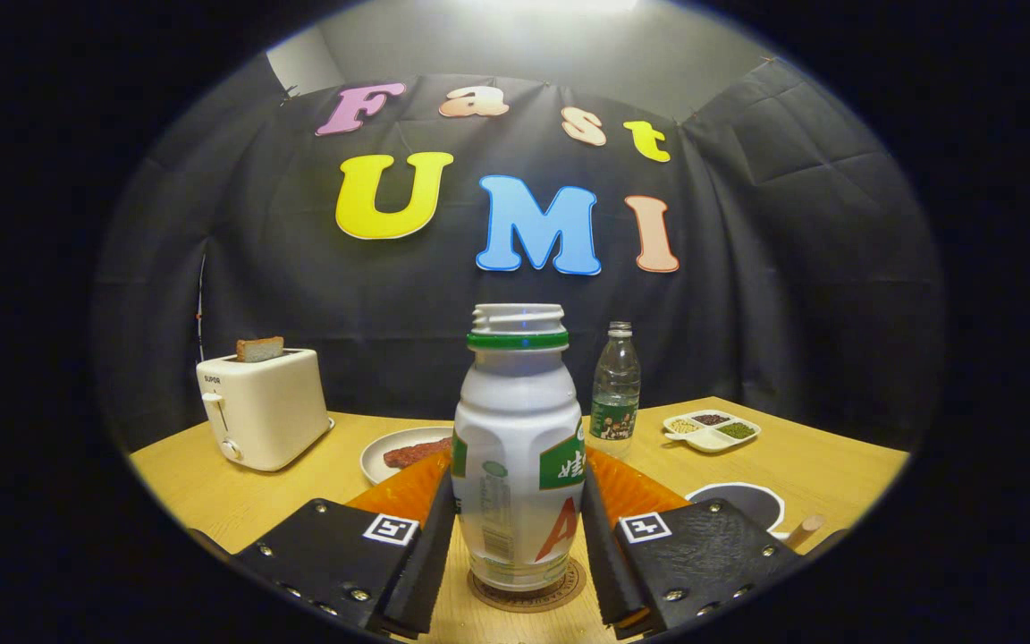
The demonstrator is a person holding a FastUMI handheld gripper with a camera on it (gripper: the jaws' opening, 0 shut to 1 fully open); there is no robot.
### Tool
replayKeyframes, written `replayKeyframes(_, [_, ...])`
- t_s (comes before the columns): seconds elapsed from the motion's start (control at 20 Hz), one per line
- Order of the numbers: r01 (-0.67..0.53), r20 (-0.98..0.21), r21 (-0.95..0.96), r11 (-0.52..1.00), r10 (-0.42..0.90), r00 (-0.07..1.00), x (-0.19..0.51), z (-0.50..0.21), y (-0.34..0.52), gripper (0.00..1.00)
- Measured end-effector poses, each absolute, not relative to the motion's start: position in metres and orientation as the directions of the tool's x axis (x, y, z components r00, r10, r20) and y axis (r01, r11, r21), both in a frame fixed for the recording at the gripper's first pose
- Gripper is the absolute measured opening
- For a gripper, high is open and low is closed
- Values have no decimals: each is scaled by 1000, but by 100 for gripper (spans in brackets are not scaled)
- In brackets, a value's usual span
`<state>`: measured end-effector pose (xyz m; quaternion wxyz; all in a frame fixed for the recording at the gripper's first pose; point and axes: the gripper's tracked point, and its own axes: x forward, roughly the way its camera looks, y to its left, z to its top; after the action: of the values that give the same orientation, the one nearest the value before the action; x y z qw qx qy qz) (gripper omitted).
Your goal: Take the bottle from table, then pour the juice into the cup, finally place the bottle on the coaster
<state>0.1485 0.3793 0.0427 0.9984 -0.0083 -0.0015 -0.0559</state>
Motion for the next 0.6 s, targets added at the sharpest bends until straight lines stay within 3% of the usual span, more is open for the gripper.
replayKeyframes(0.6, [113, -37, -13, 993, -114, 993, 163, 11, 374, 67])
